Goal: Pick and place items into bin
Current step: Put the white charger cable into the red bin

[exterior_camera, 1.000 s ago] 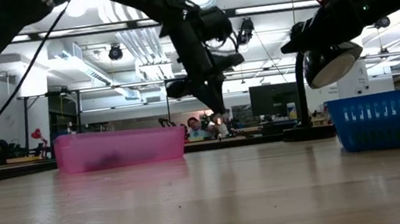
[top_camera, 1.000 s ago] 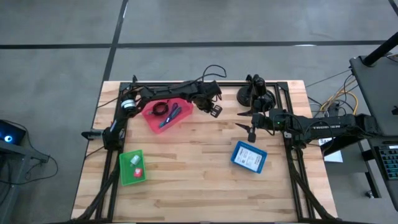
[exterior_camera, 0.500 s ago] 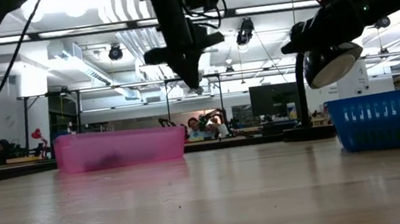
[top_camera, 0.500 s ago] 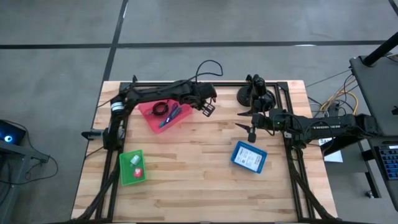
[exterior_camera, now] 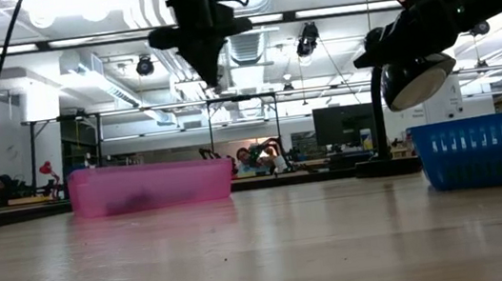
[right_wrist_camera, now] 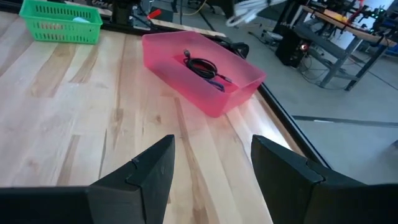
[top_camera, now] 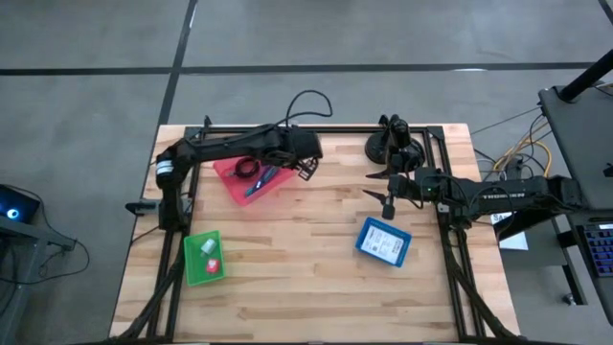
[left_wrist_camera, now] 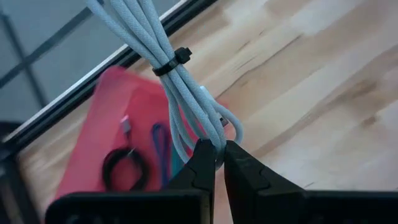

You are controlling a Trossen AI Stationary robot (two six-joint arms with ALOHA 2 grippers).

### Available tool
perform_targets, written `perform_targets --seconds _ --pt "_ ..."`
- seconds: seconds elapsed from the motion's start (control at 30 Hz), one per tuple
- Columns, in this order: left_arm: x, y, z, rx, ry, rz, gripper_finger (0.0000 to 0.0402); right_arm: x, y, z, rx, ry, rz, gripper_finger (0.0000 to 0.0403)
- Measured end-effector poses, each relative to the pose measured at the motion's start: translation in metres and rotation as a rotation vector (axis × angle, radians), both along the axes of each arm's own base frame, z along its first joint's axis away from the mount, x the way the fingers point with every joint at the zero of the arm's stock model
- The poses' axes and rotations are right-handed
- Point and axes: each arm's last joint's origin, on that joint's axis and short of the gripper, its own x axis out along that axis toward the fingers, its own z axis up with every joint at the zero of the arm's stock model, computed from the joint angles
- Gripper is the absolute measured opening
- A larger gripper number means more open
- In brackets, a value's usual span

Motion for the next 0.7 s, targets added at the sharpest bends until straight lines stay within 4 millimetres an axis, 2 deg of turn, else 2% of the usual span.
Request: perform_targets --seconds 0.2,0.7 --pt "-0.011 -0.008 -0.007 0.0 0.091 0.064 0.0002 0.0 0.0 0.0 0.001 0.0 0.0 0.0199" --pt "-0.038 -0.014 -0.056 0.0 0.382 0.209 0.0002 0.0 0.0 0.0 0.0 0.001 0.0 0.0199"
